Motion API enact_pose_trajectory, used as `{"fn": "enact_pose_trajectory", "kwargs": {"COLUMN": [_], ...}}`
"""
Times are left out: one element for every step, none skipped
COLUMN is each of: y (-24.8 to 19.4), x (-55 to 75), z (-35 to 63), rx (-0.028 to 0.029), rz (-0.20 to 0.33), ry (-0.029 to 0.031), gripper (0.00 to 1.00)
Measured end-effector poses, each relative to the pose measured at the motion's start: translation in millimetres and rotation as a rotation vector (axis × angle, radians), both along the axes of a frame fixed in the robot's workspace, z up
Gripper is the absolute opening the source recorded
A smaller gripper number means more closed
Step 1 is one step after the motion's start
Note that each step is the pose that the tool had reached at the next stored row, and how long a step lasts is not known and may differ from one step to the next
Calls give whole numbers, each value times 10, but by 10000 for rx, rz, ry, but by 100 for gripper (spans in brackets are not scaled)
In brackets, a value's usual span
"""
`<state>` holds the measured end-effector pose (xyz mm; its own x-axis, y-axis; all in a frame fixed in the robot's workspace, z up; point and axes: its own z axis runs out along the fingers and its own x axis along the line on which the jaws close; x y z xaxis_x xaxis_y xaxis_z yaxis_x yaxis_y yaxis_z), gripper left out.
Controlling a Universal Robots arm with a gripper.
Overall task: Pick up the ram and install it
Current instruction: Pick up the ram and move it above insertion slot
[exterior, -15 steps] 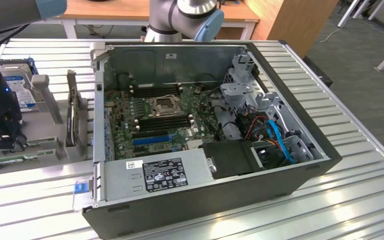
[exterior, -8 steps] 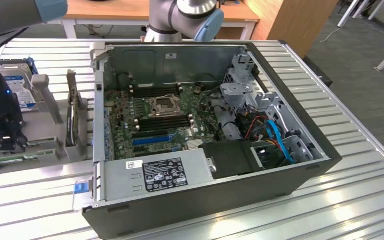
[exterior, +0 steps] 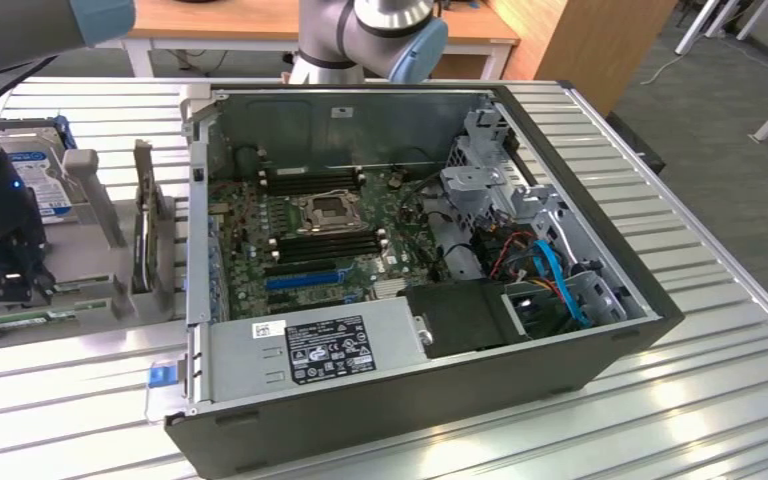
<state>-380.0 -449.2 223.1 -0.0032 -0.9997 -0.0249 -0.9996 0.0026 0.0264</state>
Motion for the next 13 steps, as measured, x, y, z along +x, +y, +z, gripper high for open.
{"fn": "enact_pose_trajectory", "kwargs": {"y": [-3,-7,-10,-13,-15,-18,-19,-19,-19,-19,-19,-19,-19], "x": [-1,-2,-3,-4,-5,-5,-5,-5,-5,-5,-5,-5,-5], "z": [1,1,1,1,1,1,1,1,1,1,1,1,1], "rx": [-1,-1,-1,-2,-1,-1,-1,0,0,-1,-1,-1,-1], "rz": [1,2,2,2,2,2,2,1,2,2,2,2,2], "ry": [2,1,2,2,2,1,1,1,1,1,2,2,2], "gripper": [30,30,30,30,30,30,30,30,30,30,30,30,30]}}
